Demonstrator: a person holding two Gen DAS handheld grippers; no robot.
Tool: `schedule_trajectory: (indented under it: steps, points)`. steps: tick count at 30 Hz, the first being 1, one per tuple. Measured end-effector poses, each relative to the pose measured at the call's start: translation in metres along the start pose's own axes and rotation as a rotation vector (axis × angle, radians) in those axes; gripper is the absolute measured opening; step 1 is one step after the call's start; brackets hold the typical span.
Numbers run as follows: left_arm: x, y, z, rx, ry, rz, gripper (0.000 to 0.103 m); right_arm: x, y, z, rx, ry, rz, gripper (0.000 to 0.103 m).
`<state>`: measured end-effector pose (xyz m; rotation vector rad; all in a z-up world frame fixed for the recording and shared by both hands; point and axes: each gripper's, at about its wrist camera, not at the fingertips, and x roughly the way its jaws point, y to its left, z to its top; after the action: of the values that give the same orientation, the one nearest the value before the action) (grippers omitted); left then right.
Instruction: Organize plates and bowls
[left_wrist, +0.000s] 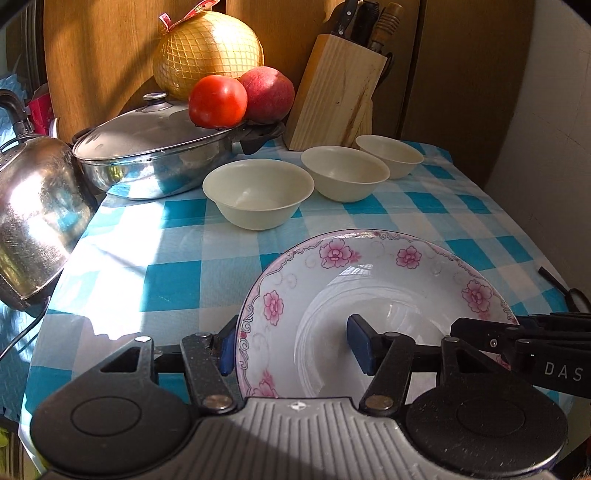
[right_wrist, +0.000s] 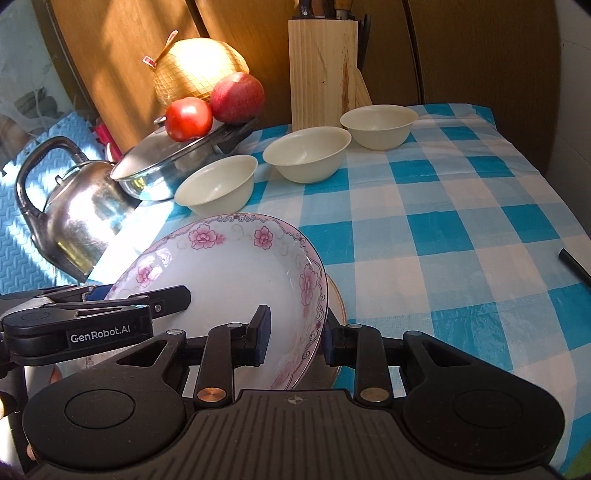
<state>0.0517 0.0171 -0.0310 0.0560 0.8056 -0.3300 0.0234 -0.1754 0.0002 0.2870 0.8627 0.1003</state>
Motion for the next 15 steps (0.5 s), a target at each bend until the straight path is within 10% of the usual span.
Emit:
schedule_trajectory:
  steps: [15]
  points:
    - [0.0041,0.0022,-0.0051,-0.002,0.023,0.002,0.054,-0.0008,0.0075,-0.0076,-0.056,-0.008,-0.025,0.039]
